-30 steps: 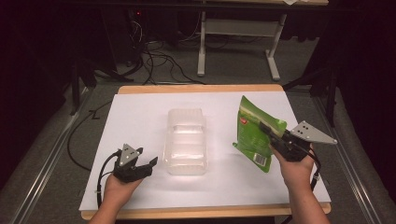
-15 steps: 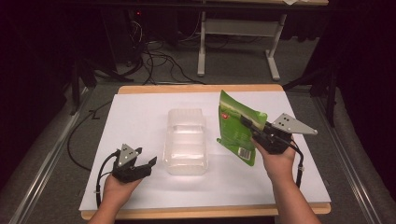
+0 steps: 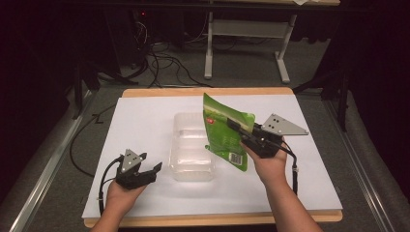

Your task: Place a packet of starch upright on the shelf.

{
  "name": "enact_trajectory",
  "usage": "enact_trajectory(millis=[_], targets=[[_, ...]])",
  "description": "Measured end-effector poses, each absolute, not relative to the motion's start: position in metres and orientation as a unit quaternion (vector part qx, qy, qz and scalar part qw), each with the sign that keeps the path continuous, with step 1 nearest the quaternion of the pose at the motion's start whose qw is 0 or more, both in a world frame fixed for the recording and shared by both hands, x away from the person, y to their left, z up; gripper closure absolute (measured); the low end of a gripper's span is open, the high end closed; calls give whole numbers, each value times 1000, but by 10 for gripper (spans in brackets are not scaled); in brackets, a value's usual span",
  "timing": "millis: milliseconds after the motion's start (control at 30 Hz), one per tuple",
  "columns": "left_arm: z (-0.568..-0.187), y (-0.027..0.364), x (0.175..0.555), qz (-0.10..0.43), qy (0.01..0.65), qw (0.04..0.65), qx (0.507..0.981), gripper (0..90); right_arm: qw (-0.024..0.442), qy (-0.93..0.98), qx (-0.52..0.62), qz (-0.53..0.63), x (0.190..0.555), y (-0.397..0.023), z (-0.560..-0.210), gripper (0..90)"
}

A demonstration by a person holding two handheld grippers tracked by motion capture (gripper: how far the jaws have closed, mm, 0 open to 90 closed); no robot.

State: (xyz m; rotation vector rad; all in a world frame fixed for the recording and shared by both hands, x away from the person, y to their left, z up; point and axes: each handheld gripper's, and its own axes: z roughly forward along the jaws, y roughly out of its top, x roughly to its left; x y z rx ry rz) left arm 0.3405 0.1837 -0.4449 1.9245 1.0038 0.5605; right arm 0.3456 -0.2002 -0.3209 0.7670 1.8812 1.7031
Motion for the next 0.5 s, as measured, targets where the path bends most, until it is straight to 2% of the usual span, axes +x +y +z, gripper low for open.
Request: enact_trajectory(millis=[500], targets=[[-445, 184, 340, 222, 402, 434, 775, 324, 202, 713, 228, 631, 360, -139, -324, 898]])
